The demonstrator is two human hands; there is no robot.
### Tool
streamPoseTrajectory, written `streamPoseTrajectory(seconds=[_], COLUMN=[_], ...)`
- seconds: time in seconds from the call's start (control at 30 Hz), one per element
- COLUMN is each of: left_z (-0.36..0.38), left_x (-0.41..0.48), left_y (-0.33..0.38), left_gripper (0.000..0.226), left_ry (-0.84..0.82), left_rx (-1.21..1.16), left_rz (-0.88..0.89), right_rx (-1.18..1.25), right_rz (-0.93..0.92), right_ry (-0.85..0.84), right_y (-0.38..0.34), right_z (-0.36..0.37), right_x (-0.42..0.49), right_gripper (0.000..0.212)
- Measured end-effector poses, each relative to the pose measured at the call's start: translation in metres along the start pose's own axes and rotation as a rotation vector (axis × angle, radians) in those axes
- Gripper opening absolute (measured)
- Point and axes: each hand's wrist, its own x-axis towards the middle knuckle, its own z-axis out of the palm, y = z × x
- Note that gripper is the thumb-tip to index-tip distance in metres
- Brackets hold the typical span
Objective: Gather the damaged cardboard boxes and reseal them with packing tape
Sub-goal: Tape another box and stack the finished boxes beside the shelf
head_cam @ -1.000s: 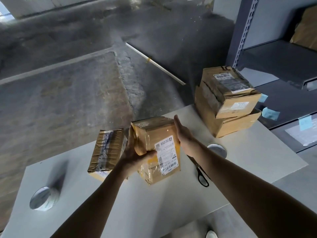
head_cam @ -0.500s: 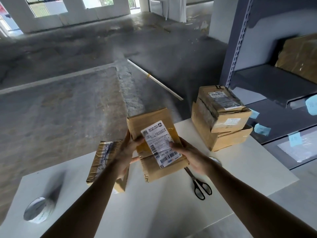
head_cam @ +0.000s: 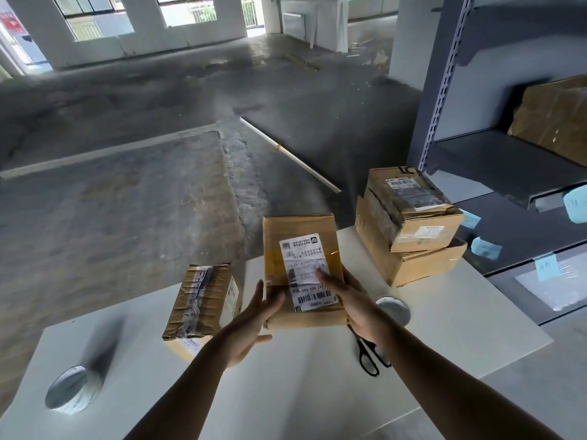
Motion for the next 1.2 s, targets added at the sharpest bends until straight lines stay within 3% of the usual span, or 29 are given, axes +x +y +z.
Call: streamPoseTrajectory(seconds=[0.13, 0.27, 0.4, 0.47, 0.57, 0.67, 0.8, 0.97, 1.2], left_z=[0.003, -0.001, -0.010, -0.017, -0.024, -0.029, -0.038, -0.030, -0.011], left_x=[-0.002, -0.002, -0.002, 0.001, 0.005, 0.011, 0.018, 0.018, 0.019], left_y=[0.001, 0.009, 0.017, 0.022, 0.030, 0.037, 0.051, 0.082, 0.100], left_gripper=[0.083, 0.073, 0.073, 0.072, 0.066, 0.064, 0.105, 0.114, 0.115], left_ry=[0.010, 0.060, 0.069, 0.078, 0.114, 0.185, 0.299, 0.154, 0.038], left_rx=[0.005, 0.000, 0.058, 0.129, 0.313, 0.483, 1.038, 1.489, 1.739], left_rz=[0.043, 0.111, 0.197, 0.211, 0.178, 0.163, 0.146, 0.211, 0.409], right_rx=[-0.013, -0.042, -0.185, -0.493, -1.089, -1.323, -1.577, -1.708, -1.675], right_rz=[0.000, -0.011, -0.124, -0.317, -0.421, -0.520, -0.538, -0.438, -0.316], right_ry=[-0.002, -0.017, 0.320, 0.432, 0.440, 0.339, 0.132, -0.139, -0.145], right_y=[0.004, 0.004, -0.007, -0.012, -0.020, -0.026, -0.036, -0.042, -0.034], right_z=[0.002, 0.001, -0.001, -0.009, -0.014, -0.014, -0.013, -0.006, -0.004], right_x=[0.001, 0.001, 0.010, 0.016, 0.017, 0.019, 0.023, 0.029, 0.037], right_gripper=[0.043, 0.049, 0.089, 0.100, 0.109, 0.111, 0.119, 0.133, 0.139])
